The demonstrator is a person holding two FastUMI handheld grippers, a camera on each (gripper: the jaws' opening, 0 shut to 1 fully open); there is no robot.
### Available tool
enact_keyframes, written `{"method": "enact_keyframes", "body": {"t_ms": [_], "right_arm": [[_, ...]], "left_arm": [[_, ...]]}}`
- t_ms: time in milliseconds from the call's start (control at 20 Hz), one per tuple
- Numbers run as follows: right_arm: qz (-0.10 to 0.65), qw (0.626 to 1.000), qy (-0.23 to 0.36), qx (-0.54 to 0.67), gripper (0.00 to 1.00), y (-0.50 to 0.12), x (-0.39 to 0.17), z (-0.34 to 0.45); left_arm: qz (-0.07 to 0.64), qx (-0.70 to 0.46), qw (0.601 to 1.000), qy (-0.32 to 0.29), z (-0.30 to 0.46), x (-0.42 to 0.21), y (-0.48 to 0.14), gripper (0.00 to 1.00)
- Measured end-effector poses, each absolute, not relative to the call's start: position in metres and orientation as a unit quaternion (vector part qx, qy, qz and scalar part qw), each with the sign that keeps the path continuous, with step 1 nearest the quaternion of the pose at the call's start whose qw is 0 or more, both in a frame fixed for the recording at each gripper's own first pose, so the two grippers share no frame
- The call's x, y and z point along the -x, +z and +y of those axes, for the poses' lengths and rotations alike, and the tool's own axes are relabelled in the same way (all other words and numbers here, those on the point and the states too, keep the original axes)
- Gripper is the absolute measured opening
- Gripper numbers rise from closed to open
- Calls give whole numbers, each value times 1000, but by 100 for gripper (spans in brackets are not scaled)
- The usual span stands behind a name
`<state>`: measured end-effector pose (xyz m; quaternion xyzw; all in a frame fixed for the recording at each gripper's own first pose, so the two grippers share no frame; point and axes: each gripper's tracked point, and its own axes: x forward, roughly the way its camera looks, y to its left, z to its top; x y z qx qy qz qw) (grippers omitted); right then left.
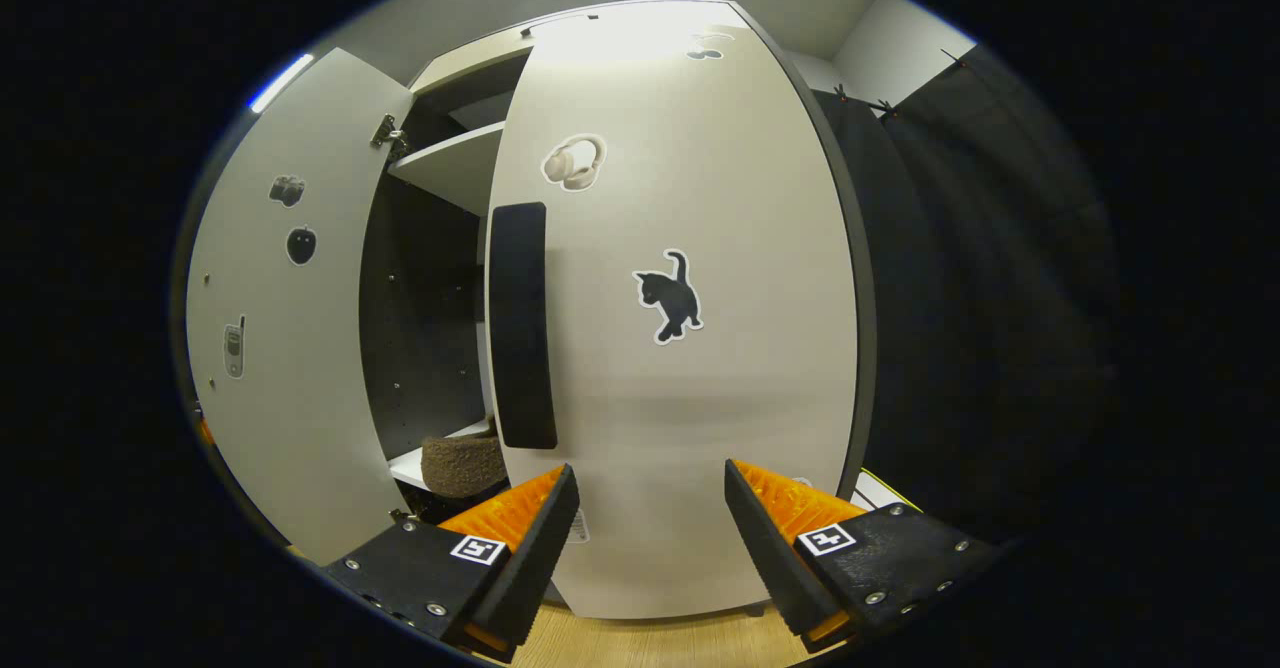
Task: Grab one shoe with the right hand and put it into the shoe cabinet, grab the other shoe with the left hand and put it into the shoe cabinet; then close the right door with the right hand and the left door with the left hand.
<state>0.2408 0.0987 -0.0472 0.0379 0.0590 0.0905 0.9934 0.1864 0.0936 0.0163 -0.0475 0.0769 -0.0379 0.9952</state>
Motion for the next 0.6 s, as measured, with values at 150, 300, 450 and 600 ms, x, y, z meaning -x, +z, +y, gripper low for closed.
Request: {"method": "enact_keyframes", "body": {"t_ms": [150, 300, 450, 600], "right_arm": [[54, 994, 93, -38, 91, -39, -225, 91], [43, 994, 90, -39, 91, -30, -212, 81], [27, 996, 82, -37, 91, -19, -201, 69], [15, 997, 76, -22, 91, -12, -190, 58]], "left_arm": [[76, 70, 993, -47, 86, -182, 18, 97], [79, 63, 994, -47, 82, -180, 20, 99], [80, 61, 993, -62, 64, -179, 24, 93], [82, 49, 992, -81, 39, -181, 26, 95]]}}
